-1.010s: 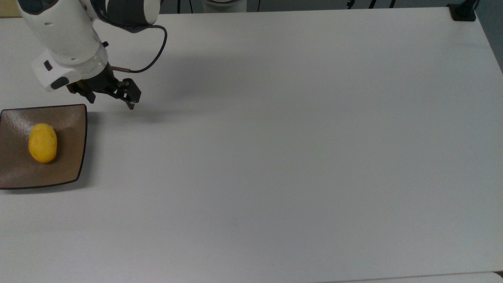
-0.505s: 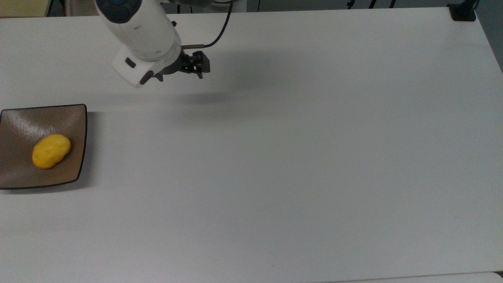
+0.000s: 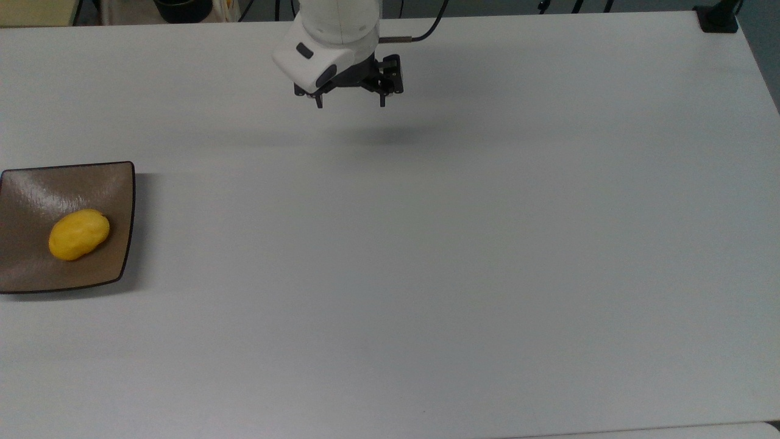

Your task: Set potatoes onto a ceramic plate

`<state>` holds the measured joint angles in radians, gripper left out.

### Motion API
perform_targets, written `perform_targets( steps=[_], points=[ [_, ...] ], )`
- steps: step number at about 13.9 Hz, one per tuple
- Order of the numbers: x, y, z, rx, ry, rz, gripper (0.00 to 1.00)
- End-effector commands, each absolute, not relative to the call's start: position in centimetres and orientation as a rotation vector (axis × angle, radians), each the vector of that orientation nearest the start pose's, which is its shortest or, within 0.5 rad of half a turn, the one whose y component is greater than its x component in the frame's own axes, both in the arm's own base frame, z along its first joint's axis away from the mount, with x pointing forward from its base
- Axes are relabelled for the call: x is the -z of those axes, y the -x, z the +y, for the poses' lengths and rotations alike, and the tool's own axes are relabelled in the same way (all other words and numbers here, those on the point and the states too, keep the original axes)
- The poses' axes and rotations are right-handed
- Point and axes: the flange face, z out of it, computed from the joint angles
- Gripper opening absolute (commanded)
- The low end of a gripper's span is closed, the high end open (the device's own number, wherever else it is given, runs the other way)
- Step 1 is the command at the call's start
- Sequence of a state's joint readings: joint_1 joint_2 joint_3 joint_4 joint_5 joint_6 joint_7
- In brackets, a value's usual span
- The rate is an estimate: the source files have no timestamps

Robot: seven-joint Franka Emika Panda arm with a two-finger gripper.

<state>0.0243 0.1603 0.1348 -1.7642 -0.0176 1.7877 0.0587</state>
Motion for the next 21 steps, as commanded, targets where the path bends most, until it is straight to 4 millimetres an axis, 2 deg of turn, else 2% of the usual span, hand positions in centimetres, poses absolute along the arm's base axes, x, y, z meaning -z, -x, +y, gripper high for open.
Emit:
perform_targets(
  steps=[1,4,6,9,13,21],
  points=[
    [-48.6,-53.6,8.4,-0.085,3.157,-0.133,1.0],
    [-50.7,-52.9,6.1,-0.046,3.123,-0.061,1.0],
    [-51.7,-53.1,3.2,-0.05,3.113,0.013,1.0],
    [-53.2,-53.7,1.7,0.005,3.109,0.048,1.0],
    [-54.6,-54.9,1.7,0.048,3.111,0.056,1.0],
    [-53.9,-55.2,1.7,0.026,3.11,0.076,1.0]
  ],
)
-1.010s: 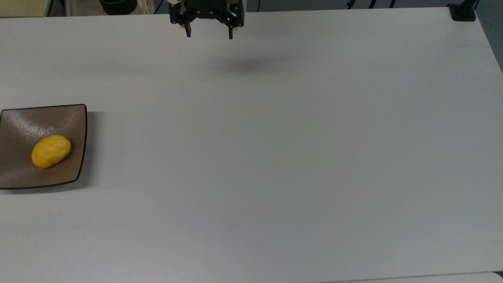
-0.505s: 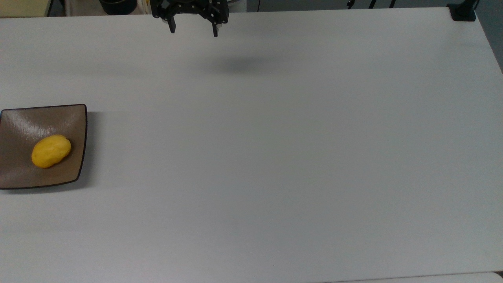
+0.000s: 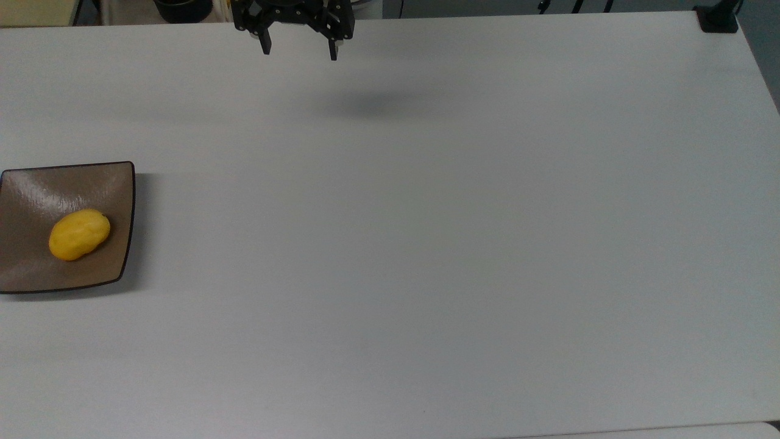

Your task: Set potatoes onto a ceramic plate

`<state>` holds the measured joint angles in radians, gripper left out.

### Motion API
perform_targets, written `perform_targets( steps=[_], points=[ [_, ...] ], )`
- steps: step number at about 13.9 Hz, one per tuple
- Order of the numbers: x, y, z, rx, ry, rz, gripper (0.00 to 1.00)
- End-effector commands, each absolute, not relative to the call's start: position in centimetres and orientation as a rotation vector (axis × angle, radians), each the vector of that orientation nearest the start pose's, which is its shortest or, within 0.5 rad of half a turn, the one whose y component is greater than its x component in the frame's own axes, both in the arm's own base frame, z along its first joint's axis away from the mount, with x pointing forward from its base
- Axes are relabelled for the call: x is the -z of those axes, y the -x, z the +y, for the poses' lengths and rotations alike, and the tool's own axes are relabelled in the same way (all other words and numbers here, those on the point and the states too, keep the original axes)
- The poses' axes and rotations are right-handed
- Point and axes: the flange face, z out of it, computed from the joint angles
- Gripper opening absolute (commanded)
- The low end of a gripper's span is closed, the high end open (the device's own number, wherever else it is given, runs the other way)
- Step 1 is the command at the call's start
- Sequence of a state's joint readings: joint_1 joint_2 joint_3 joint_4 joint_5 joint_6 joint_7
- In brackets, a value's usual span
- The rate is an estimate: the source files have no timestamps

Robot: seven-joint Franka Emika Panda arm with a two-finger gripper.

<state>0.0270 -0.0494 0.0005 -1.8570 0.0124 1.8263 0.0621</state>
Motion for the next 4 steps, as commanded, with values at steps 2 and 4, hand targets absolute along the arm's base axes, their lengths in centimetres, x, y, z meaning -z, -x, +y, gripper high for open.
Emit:
perform_targets(
  steps=[2,4],
  points=[
    [-53.64,-55.27,1.69,0.019,3.11,0.074,1.0],
    [-53.04,-55.53,1.78,0.003,3.111,0.071,1.0]
  ],
)
